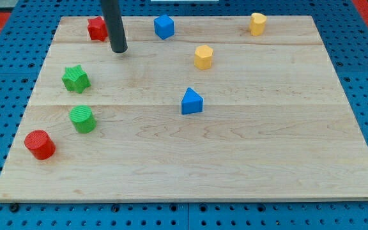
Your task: Move blue triangle to the right centre
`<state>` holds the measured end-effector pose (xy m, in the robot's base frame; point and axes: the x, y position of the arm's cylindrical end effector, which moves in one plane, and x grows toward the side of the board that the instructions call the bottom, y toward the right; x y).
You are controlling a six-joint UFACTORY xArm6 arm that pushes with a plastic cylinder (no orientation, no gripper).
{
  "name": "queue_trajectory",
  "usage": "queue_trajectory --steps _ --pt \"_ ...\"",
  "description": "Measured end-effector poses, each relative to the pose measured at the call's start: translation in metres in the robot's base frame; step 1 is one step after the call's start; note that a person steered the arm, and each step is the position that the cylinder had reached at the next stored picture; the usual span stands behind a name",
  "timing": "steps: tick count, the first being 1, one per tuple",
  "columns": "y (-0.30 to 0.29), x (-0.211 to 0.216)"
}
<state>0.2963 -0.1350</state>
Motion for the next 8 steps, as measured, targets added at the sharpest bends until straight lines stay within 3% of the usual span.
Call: queue_trajectory --steps 3,5,8 --pt "0.001 0.001" --pt "0.017 0.066" --pt "0.027 0.087"
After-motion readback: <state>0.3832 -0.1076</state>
